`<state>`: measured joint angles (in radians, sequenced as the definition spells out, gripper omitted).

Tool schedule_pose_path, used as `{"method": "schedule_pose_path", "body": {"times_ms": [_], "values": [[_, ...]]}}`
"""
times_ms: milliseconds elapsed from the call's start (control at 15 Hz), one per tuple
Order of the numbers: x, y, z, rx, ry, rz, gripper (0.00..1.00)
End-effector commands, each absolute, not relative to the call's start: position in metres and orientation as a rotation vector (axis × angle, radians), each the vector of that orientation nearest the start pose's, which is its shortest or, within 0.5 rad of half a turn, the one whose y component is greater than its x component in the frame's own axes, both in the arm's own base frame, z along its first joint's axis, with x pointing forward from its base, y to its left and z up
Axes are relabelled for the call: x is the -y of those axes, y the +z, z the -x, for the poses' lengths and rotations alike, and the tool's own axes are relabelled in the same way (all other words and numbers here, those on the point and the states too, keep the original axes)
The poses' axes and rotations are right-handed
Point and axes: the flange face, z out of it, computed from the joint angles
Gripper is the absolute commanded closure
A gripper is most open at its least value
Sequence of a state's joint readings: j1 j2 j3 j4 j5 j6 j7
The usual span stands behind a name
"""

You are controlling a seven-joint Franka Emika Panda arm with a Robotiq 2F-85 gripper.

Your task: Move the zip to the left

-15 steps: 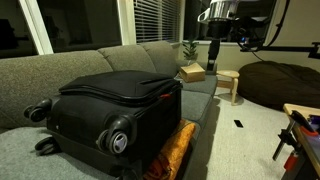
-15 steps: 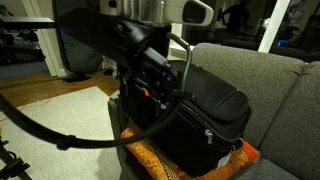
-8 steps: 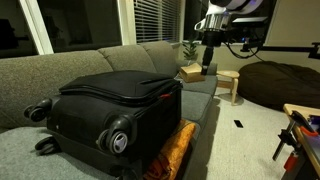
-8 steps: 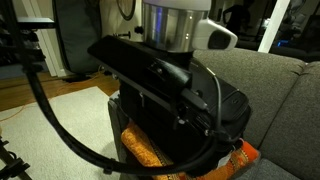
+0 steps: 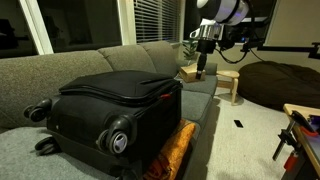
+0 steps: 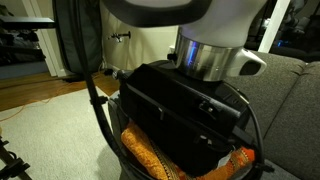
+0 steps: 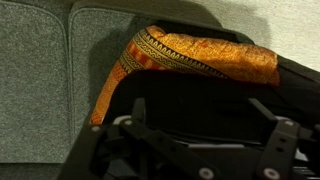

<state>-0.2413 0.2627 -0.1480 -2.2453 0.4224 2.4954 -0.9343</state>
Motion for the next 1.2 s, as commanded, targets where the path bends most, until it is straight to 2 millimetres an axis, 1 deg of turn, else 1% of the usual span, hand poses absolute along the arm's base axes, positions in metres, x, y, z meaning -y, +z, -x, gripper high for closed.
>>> {"method": "schedule_pose_path", "body": {"times_ms": [0,267,667,1133], "values": [[0.214,0.242,-0.513,0.354,-0.22,2.929,0.0],[0.216,0.234,-0.524,0.371,-0.218,2.918,0.0],[0.225,0.223,-0.532,0.394,-0.219,2.908,0.0],[0.231,0.214,-0.529,0.429,-0.217,2.902,0.0]]}}
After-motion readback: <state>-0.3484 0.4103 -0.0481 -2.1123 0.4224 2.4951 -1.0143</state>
